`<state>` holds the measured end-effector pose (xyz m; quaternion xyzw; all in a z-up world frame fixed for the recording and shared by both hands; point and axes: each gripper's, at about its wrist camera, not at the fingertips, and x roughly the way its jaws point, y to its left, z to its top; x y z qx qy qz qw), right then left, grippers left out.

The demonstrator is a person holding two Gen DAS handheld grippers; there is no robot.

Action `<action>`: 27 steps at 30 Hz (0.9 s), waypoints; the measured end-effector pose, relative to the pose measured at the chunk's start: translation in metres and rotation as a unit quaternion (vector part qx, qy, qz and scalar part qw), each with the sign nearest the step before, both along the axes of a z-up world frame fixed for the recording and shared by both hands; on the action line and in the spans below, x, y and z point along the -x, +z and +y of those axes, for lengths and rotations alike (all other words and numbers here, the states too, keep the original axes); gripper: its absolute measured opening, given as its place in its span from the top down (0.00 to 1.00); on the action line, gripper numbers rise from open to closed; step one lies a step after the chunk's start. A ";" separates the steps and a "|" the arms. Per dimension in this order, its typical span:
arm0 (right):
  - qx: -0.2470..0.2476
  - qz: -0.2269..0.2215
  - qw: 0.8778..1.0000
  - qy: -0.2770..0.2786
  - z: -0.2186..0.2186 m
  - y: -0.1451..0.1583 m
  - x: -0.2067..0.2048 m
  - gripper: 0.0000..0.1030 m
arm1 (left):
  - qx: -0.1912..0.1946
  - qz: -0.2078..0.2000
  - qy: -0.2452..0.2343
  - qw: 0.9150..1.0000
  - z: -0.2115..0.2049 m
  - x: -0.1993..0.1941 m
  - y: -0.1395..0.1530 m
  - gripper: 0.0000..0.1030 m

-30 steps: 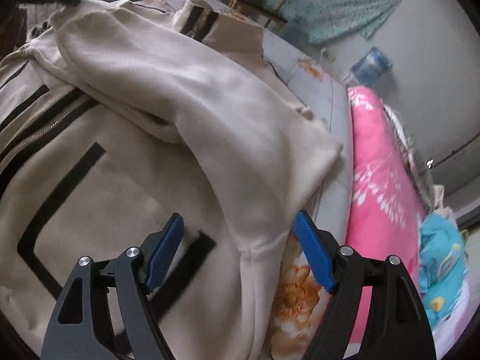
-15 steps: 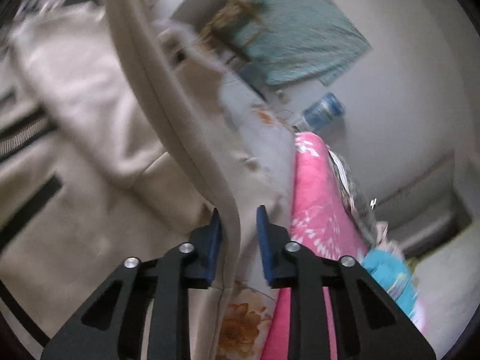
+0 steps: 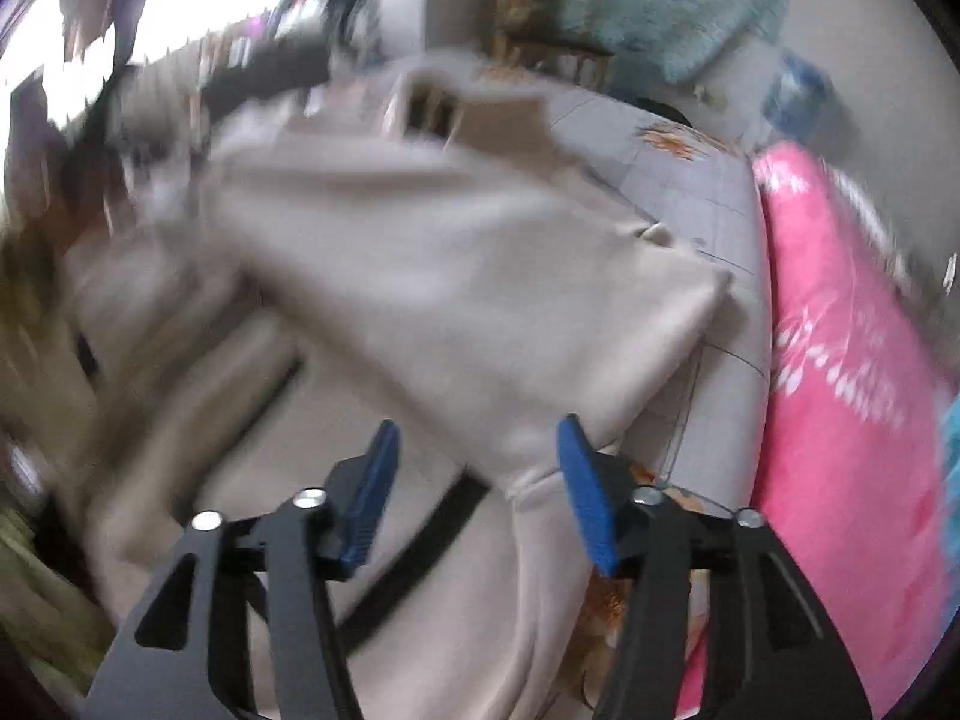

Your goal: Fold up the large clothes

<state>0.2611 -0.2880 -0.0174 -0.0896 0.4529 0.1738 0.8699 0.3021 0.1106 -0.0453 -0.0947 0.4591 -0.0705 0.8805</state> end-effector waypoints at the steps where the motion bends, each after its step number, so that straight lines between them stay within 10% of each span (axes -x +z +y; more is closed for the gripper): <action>1: -0.036 -0.003 0.999 -0.034 -0.017 0.010 -0.012 0.37 | -0.002 -0.003 -0.001 1.000 0.000 0.000 0.001 0.97; 8: -0.144 0.069 0.962 -0.222 -0.087 -0.018 -0.113 0.38 | -0.024 -0.028 -0.016 0.999 -0.005 0.007 0.006 0.97; 14: -0.155 0.071 0.956 -0.240 -0.101 -0.037 -0.135 0.93 | -0.019 -0.044 -0.033 0.998 -0.007 0.004 0.007 0.97; 20: -0.187 0.018 0.950 -0.249 -0.110 -0.018 -0.117 0.95 | 0.024 -0.067 -0.039 0.997 -0.008 0.001 0.027 0.97; 27: -0.145 0.031 0.939 -0.310 -0.128 -0.048 -0.120 0.96 | -0.006 0.015 -0.012 1.000 -0.008 -0.011 -0.010 0.97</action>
